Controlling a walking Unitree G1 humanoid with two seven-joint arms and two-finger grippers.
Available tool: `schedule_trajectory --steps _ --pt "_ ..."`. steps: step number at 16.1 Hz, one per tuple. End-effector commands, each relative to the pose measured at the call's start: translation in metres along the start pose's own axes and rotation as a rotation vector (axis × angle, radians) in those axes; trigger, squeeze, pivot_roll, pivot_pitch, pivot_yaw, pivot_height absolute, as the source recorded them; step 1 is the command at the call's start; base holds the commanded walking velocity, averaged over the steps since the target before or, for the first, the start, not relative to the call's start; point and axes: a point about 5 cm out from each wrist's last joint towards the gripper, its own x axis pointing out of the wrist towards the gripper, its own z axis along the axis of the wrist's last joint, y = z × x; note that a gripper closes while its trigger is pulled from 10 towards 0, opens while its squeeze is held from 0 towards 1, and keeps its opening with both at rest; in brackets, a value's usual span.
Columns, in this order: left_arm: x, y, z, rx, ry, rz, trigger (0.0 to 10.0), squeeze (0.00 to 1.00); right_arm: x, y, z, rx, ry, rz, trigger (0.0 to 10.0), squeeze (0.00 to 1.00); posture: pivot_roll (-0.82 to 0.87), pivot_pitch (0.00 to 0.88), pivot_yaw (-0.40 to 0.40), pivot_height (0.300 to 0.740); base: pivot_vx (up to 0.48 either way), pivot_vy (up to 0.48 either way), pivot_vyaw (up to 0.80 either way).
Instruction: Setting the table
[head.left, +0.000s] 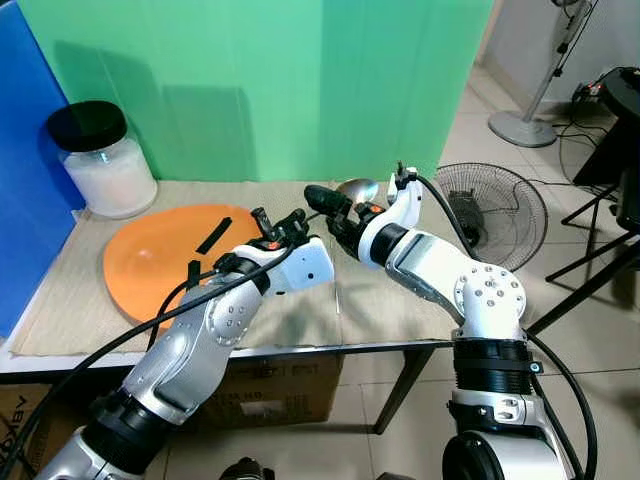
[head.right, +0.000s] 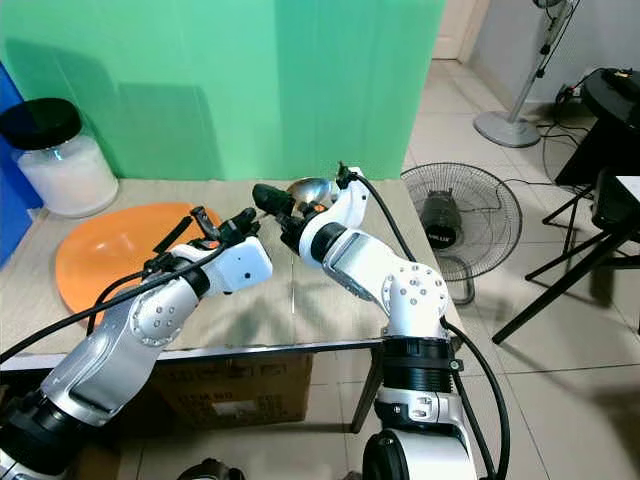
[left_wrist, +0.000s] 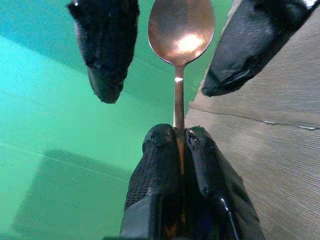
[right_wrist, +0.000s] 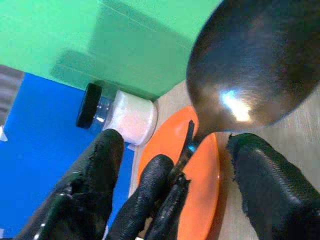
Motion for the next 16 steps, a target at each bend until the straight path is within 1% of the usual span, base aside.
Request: schedule_trajectory --steps 1,7,16 --pt "0.0033 0.0037 0.0046 0.025 -0.021 -0.002 0.0 0.00 0.0217 0.0445 -0.0313 0.098 0.075 0.154 0.0 0.00 -0.03 0.018 -0.027 0.740 0.000 0.000 0.00" --pt "0.0033 0.0017 0.0093 0.028 -0.039 -0.007 0.0 0.00 0.0224 0.0437 -0.0299 0.087 0.056 0.145 0.0 0.00 -0.03 0.019 -0.026 0.740 0.000 0.000 0.00" --pt "0.0039 0.0023 0.0103 0.033 -0.043 -0.005 0.0 0.00 0.0233 0.0429 -0.0284 0.086 0.046 0.138 0.0 0.00 -0.03 0.018 -0.024 0.740 0.000 0.000 0.00"
